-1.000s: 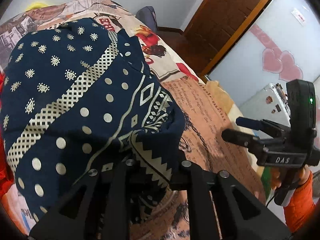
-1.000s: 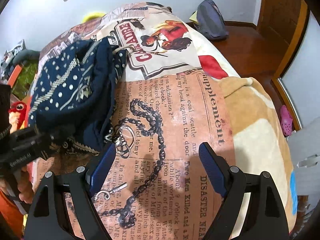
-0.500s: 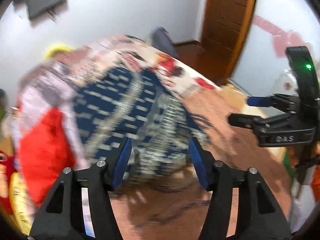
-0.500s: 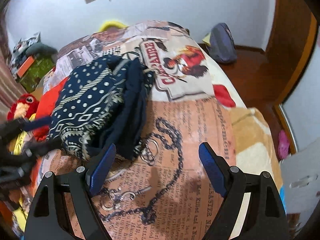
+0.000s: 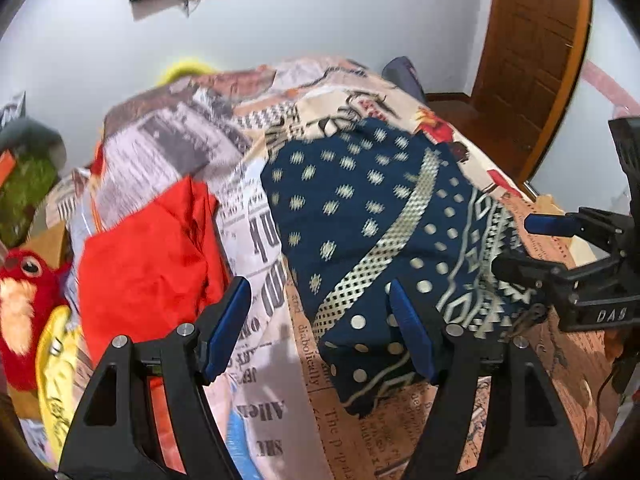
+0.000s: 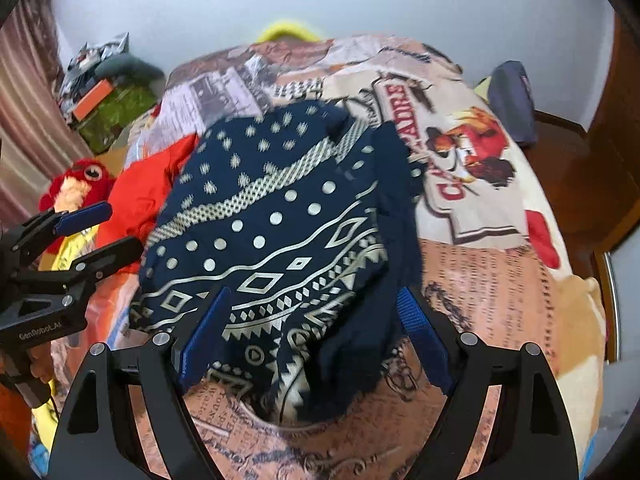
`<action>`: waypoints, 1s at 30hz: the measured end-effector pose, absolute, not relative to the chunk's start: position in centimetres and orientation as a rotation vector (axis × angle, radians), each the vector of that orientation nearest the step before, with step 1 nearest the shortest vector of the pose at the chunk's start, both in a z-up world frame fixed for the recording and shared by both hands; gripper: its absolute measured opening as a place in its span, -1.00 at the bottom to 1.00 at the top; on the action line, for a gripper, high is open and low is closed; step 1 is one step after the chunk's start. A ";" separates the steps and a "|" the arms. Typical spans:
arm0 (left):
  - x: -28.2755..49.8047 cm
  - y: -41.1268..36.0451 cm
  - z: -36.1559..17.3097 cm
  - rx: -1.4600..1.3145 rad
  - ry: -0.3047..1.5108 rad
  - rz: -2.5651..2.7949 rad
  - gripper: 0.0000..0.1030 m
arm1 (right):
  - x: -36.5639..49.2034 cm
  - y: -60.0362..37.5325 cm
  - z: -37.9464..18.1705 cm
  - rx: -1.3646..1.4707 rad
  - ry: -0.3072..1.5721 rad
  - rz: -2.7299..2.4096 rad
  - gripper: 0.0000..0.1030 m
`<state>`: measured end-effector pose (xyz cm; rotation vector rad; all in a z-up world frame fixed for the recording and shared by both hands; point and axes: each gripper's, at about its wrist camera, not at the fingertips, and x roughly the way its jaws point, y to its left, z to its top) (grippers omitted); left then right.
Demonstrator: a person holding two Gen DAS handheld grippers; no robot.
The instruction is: Fold large clothes
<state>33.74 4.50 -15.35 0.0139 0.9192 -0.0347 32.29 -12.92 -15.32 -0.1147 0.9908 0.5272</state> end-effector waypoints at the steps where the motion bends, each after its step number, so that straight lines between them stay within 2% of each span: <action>1: 34.0 4.5 -15.9 0.007 0.930 -0.040 0.37 | 32.4 -12.7 -15.9 -0.130 0.990 0.520 0.60; 7: 34.2 3.5 -17.3 0.009 0.922 -0.059 0.47 | 33.0 -15.1 -18.8 -0.170 1.050 0.474 0.60; 13: 32.9 3.6 -17.7 0.004 0.928 -0.094 0.62 | 32.8 -19.4 -18.9 -0.045 1.080 0.491 0.61; 18: 32.3 4.9 -16.6 -0.013 0.923 -0.066 0.61 | 32.9 -19.3 -16.2 -0.097 0.999 0.433 0.61; 23: 33.6 6.7 -14.6 -0.038 0.881 -0.017 0.62 | 33.9 -18.8 -13.7 -0.022 0.949 0.489 0.61; 30: 36.9 8.6 -15.1 -0.235 0.898 -0.095 0.62 | 35.8 -15.9 -14.8 0.059 0.972 0.606 0.61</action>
